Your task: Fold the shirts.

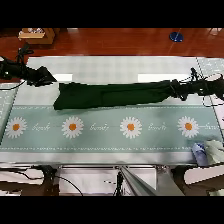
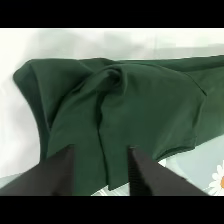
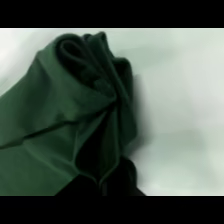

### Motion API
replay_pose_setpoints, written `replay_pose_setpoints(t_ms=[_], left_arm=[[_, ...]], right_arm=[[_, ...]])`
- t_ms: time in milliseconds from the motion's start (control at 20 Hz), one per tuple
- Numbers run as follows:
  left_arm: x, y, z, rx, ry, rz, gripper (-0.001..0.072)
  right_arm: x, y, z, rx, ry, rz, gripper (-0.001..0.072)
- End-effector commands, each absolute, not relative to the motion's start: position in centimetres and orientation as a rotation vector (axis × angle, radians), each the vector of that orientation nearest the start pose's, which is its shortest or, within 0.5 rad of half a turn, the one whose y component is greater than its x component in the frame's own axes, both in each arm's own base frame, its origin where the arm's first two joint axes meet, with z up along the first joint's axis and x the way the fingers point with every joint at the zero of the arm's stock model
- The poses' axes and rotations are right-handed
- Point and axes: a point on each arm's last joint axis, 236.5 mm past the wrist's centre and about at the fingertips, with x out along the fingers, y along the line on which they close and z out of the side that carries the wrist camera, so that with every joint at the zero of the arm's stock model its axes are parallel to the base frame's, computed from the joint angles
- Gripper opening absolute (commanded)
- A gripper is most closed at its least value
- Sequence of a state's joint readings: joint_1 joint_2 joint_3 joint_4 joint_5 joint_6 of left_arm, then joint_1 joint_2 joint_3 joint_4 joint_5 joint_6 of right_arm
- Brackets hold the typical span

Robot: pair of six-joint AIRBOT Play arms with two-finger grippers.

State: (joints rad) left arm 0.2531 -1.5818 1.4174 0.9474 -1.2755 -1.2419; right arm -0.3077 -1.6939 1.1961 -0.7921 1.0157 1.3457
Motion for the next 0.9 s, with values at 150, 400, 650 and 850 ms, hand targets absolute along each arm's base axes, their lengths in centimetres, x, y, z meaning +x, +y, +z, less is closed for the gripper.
replay_pose_setpoints(t_ms=[150,400,650,850], left_arm=[[46.0,-5.4,4.6,-0.62,1.136,-0.465,0.0103],[45.8,-14.1,8.5,-0.738,1.091,-0.682,0.0099],[40.8,-26.1,7.3,-0.644,1.223,-0.855,0.0024],[37.7,-34.4,6.1,-0.59,1.241,-0.912,0.0024]], right_arm=[[45.3,-0.9,0.3,0.764,1.074,0.182,0.0025],[40.5,-0.3,6.7,0.611,1.079,0.235,0.0025],[36.4,0.1,10.5,0.498,1.081,0.235,0.0025],[33.5,1.0,13.2,0.459,1.069,0.242,0.0025]])
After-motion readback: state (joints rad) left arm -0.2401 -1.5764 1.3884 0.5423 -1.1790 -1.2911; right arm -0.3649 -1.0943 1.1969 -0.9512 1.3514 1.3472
